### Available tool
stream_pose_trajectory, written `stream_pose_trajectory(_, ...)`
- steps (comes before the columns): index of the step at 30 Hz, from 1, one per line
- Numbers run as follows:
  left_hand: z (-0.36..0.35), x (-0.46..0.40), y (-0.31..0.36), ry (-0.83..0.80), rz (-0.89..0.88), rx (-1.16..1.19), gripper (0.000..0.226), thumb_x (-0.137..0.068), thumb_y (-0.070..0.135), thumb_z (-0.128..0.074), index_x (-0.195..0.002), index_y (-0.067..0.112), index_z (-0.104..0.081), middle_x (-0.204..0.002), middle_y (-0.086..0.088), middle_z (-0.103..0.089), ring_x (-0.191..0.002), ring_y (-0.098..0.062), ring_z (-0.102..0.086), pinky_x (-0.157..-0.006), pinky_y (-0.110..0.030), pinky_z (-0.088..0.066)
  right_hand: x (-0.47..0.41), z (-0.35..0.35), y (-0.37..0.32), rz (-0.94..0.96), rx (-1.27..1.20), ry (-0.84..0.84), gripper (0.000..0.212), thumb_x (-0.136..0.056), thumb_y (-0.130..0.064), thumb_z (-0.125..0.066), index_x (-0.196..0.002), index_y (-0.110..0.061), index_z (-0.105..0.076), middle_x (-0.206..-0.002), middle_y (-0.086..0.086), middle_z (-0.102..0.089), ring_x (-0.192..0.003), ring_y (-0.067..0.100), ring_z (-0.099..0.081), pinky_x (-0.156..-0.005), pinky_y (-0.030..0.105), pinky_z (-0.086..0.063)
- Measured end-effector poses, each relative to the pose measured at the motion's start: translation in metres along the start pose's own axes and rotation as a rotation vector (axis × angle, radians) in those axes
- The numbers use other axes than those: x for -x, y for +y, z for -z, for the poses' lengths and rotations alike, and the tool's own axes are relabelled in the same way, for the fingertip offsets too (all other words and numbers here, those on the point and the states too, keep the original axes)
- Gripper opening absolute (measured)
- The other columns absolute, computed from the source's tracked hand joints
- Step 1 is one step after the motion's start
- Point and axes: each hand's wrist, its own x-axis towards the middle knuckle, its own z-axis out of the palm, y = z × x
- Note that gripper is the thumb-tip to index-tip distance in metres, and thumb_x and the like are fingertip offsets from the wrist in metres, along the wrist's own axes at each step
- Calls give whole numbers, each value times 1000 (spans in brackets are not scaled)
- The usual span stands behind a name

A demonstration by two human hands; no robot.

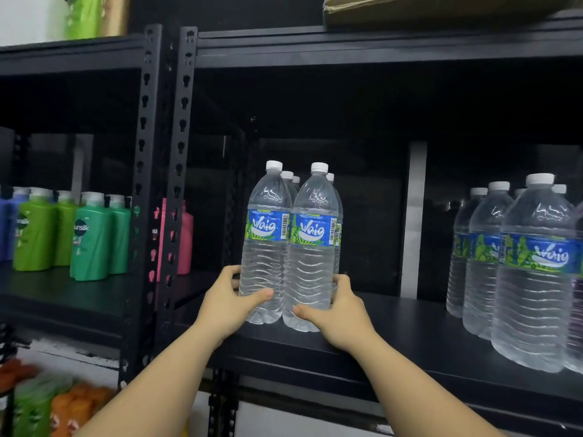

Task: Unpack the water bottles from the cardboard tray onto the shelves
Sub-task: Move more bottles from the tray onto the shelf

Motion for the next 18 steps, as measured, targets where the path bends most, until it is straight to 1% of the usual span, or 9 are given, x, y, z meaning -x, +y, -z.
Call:
stream_pose_trajectory(2, 0, 0, -1, 0, -4, 0, 74, -62, 51, -95, -123, 42, -56, -106, 9, -76, -93, -8, -75, -91, -44, -61, 0, -1, 0, 2, 17, 0, 81, -72, -44, -90, -135, -30, -41, -122, -13, -68, -106, 6, -65, -75, 15, -47)
stream_pose_trajectory(5, 1, 1, 0, -13, -12, -9, 70, -67, 47, -95, -124, 42, -56, -105, 10, -76, -93, -8, -75, -91, -43, -61, 0, -2, 1, 5, 29, 5, 80, -73, -44, -89, -135, -29, -42, -123, -12, -68, -110, 8, -65, -84, 23, -49)
stream_pose_trajectory(10, 2, 3, 2, -43, -20, 4, 68, -72, 43, -94, -129, 38, -57, -106, 10, -75, -94, -6, -75, -91, -39, -61, 3, -1, -1, 21, 52, -10, 71, -79, -39, -86, -134, -28, -44, -121, -13, -66, -107, 8, -64, -80, 20, -47)
stream_pose_trajectory(14, 5, 3, 3, -67, -22, 3, 66, -73, 42, -93, -130, 39, -58, -109, 9, -76, -96, -7, -75, -92, -39, -61, 5, 0, -4, 27, 68, -3, 70, -80, -38, -84, -137, -26, -45, -122, -12, -65, -113, 13, -63, -89, 26, -49)
stream_pose_trajectory(18, 5, 5, 4, -93, -18, -26, 66, -78, 45, -88, -135, 41, -56, -116, 12, -73, -105, -7, -71, -98, -41, -58, 6, 0, -6, 25, 80, -12, 71, -81, -39, -84, -139, -25, -46, -123, -11, -65, -116, 14, -63, -92, 27, -49)
